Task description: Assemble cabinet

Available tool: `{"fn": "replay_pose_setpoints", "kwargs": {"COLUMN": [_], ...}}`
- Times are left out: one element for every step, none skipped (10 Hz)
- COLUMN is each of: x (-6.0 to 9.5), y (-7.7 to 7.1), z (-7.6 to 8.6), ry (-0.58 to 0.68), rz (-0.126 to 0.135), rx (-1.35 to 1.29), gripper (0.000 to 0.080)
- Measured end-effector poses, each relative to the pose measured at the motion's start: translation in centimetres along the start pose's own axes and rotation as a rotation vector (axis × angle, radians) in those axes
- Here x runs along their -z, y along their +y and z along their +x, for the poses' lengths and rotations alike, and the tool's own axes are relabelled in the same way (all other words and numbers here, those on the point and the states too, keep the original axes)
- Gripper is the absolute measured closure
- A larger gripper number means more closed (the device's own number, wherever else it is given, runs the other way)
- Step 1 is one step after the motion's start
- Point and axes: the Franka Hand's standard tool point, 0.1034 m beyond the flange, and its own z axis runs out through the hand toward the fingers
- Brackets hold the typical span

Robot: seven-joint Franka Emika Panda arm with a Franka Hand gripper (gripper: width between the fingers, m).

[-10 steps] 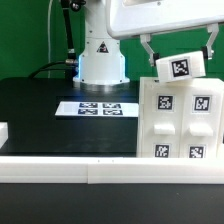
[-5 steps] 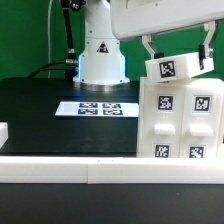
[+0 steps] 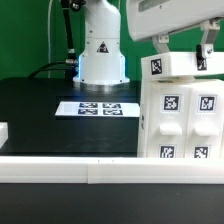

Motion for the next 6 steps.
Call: {"fn": "replay_pose_setpoints", "kwargs": {"x": [0.00,-0.01,0.00,-0.01,-0.03,-0.02], "y": [-0.02,-0.01,-0.02,-0.05,-0.11,-0.10], "z": [0.02,0.03,0.00,-0.03,-0.01,0.03], "ry": [-0.003,-0.013,-0.024,-0.036,-0.043,-0.047], "rz": [0.006,0.010,0.013,0.016,0.013,0.009], "rx": [-0.112,-0.206,-0.284,-0.376,-0.459,-0.519], "gripper": [0.0243,0.0243,0.0243,0.0243,0.0243,0.0243]}}
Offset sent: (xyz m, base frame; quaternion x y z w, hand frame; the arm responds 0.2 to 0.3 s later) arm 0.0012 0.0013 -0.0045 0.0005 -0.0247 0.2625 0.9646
